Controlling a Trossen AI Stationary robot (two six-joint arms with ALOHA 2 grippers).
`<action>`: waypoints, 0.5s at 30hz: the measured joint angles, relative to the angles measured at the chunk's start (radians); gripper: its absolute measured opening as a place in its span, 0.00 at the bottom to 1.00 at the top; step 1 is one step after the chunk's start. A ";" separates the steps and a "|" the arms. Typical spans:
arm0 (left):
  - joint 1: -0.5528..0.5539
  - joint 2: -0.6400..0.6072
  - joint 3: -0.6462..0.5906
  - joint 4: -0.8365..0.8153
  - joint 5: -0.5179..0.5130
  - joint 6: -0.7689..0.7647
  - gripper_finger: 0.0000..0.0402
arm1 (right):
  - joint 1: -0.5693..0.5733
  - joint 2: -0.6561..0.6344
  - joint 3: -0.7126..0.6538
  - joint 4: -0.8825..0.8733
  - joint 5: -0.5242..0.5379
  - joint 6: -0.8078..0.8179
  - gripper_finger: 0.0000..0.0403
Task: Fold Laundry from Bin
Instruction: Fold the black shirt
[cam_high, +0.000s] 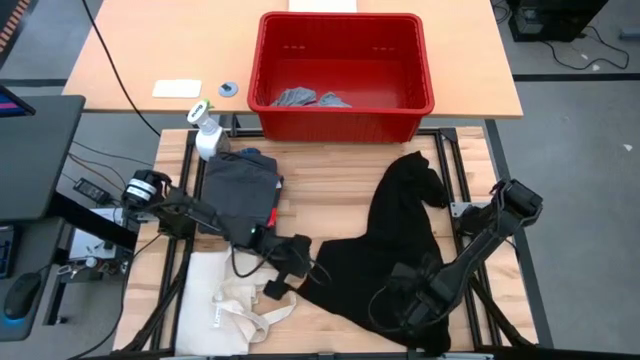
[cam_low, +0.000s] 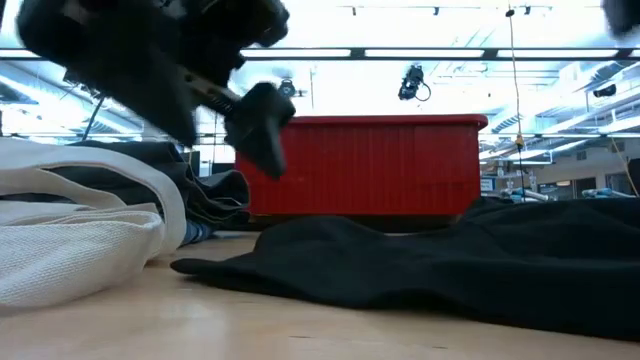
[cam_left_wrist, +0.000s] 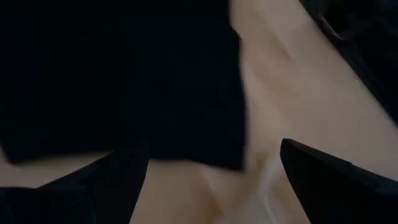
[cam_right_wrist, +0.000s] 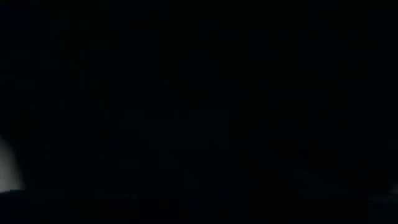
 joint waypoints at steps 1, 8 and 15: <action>-0.007 0.000 0.000 0.033 -0.035 0.000 0.92 | -0.003 0.000 0.023 -0.075 0.097 0.046 0.37; -0.016 0.123 0.002 0.334 -0.120 -0.038 0.92 | -0.101 -0.002 -0.007 -0.378 0.387 0.284 0.37; 0.003 0.276 0.037 0.439 -0.216 -0.061 0.92 | -0.318 -0.002 -0.175 -0.326 0.394 0.253 0.37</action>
